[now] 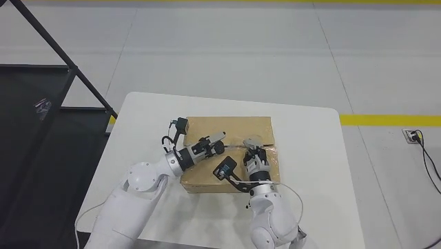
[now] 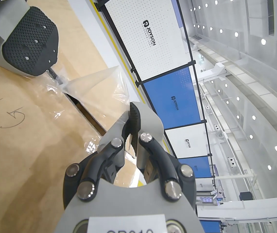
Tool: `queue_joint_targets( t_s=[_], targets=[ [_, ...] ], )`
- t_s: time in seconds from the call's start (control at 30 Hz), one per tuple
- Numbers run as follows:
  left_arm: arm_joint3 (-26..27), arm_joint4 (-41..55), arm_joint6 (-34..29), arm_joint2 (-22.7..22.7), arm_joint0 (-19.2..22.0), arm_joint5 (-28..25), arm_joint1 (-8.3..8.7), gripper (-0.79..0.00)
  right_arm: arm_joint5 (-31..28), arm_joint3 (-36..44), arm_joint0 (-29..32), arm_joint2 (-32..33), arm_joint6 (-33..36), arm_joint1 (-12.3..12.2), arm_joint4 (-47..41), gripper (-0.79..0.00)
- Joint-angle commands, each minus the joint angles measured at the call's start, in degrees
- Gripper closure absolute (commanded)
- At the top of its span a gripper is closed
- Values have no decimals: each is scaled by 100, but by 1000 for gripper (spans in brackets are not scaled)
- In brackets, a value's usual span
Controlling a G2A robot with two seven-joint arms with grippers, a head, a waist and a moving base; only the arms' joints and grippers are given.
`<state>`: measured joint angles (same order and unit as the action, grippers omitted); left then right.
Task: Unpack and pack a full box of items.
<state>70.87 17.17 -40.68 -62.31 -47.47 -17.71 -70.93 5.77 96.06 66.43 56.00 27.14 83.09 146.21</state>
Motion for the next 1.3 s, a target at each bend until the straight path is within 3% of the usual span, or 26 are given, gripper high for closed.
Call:
queue_joint_targets(
  t_s=[0.0, 1.27],
  targets=[
    [-8, -7, -15, 0, 3, -8, -4, -785, -4, 31, 13, 19, 16, 12, 1, 0],
    [15, -120, -55, -138, -102, -6, -32, -785, -728, 491, 141, 354, 477, 235, -291, 0]
  ],
)
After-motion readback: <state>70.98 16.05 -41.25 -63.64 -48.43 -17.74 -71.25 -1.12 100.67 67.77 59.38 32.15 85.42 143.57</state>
